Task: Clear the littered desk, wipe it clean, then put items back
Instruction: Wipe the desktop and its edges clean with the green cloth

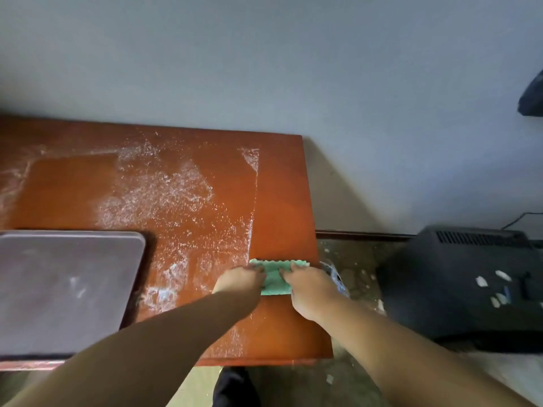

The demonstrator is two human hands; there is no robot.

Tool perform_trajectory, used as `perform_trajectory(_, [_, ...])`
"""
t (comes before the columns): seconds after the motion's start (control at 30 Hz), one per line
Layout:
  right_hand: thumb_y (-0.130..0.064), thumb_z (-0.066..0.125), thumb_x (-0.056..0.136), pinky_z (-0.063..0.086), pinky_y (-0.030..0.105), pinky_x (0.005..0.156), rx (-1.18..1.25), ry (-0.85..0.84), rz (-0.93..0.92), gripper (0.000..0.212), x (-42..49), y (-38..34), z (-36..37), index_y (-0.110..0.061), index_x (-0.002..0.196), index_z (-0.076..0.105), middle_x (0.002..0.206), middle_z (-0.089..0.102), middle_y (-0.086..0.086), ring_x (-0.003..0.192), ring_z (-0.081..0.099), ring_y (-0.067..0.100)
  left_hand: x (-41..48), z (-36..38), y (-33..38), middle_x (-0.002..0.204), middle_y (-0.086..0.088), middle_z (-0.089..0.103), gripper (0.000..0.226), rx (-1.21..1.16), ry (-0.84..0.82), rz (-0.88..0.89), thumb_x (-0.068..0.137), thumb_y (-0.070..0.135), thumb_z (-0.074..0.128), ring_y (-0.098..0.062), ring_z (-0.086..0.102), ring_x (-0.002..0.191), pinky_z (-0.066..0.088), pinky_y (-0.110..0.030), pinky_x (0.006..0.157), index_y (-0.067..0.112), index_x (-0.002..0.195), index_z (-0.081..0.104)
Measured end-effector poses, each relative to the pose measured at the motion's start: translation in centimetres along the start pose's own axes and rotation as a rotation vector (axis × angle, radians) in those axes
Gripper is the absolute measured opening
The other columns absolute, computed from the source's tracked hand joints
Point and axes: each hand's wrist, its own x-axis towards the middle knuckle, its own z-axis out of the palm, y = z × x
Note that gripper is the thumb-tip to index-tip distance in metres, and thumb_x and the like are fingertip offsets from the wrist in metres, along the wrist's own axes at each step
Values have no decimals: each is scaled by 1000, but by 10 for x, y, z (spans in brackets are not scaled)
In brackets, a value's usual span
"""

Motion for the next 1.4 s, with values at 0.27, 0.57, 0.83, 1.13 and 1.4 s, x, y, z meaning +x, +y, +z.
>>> perform_trajectory(0.27, [-2,40,92,46,43,98,-61,-7,-69,57,-79,-33,45,-18,145,28,149,35,12,125,48,31,-97,40,21,129,2,53,32,-60,51,28,94,13,39,-21,53,116,48,-35,94,19,122,55])
perform_trajectory(0.57, [0,43,89,43,41,94,-183,6,-124,41,-95,-67,50,-6,130,44,121,56,15,109,56,33,-134,50,3,126,6,56,34,-20,117,64,92,10,46,-16,58,108,52,-31,89,23,122,56])
perform_trajectory(0.83, [-6,42,94,23,39,111,-80,36,-209,52,-76,-65,52,-11,144,29,150,32,14,128,38,32,-132,42,-17,87,7,74,55,56,287,243,29,16,95,-12,72,81,56,-25,66,20,82,77])
perform_trajectory(1.13, [-9,32,99,37,36,99,68,171,-62,49,21,-63,5,-18,147,28,143,30,13,122,42,31,-39,-2,-52,152,-2,32,52,-11,20,-42,93,4,38,-23,35,136,35,-36,109,17,143,34])
perform_trajectory(1.4, [-4,31,97,33,32,105,55,280,84,53,182,-28,-66,-18,148,26,141,43,4,130,37,25,136,-79,-116,144,-7,39,52,38,-10,-60,89,0,47,-28,43,128,41,-38,102,13,139,38])
